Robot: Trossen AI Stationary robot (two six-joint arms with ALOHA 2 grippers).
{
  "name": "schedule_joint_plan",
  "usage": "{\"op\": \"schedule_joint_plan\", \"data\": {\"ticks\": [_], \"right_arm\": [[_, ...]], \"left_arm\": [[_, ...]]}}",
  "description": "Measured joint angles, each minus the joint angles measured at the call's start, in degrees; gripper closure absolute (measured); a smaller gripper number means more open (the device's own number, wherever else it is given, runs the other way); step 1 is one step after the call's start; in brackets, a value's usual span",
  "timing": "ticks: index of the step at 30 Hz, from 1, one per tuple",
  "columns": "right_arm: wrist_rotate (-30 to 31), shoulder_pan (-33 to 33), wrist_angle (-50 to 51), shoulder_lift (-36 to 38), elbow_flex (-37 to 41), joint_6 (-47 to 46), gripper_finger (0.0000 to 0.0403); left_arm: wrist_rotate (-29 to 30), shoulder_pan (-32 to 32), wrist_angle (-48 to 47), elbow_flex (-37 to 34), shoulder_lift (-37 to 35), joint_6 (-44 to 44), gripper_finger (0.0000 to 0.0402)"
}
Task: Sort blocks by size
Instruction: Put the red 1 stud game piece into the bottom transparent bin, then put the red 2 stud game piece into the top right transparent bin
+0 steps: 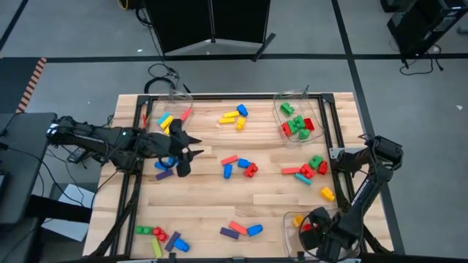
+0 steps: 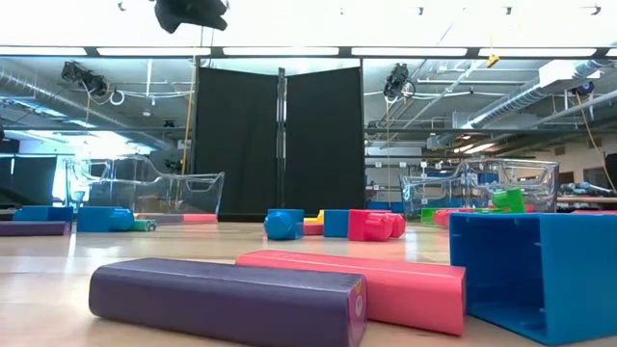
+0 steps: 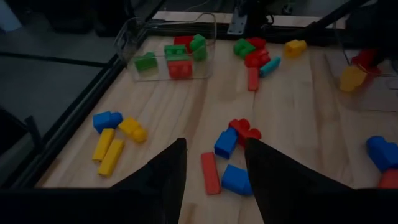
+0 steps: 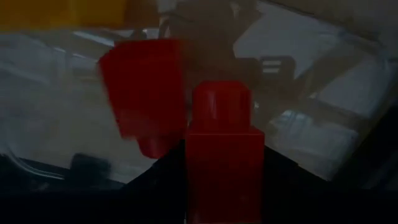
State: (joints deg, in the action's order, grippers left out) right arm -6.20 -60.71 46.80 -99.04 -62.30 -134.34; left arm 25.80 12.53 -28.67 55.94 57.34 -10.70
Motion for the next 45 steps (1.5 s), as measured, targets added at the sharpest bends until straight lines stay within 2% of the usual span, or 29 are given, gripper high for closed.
{"op": "schedule_joint_plan", "data": {"ticks": [15, 20, 24, 29, 34, 35, 38, 40, 45], "right_arm": [[-0.13, 0.06, -0.28, 0.35, -0.16, 0.86, 0.0167], [-1.05, 0.04, 0.15, 3.26, -0.17, 0.20, 0.0156], [-0.15, 0.02, 4.22, 7.34, -1.06, -0.69, 0.0161], [5.12, 0.11, 20.34, 10.70, -9.48, -0.62, 0.0173], [9.60, 0.96, 42.44, 10.93, -21.61, 0.13, 0.0184], [11.32, 1.57, 43.62, 11.03, -23.08, 0.85, 0.0186], [22.35, 4.29, 42.35, 13.34, -23.34, 8.01, 0.0188], [27.90, 7.35, 43.01, 13.84, -23.62, 9.65, 0.0188], [32.48, 16.62, 42.84, 13.14, -23.48, 23.95, 0.0188]], "left_arm": [[-0.11, 1.86, 0.00, 0.00, 0.04, 0.00, 0.0231], [0.17, 1.86, 0.00, -0.02, 0.04, 0.02, 0.0231], [0.32, 2.03, 0.85, -0.02, 0.04, -0.02, 0.0231], [0.42, 3.93, 1.25, 0.48, 0.04, -0.02, 0.0231], [-1.14, 5.68, 0.18, 0.48, 0.04, -0.23, 0.0231], [-1.99, 5.95, 0.19, 0.50, 0.04, -0.40, 0.0231], [-2.88, 6.85, -0.22, 0.50, 0.04, -3.35, 0.0231], [-2.94, 7.43, -0.69, 0.52, 0.04, -5.24, 0.0231], [-3.01, 9.73, -5.13, 0.54, 0.04, -11.19, 0.0234]]}}
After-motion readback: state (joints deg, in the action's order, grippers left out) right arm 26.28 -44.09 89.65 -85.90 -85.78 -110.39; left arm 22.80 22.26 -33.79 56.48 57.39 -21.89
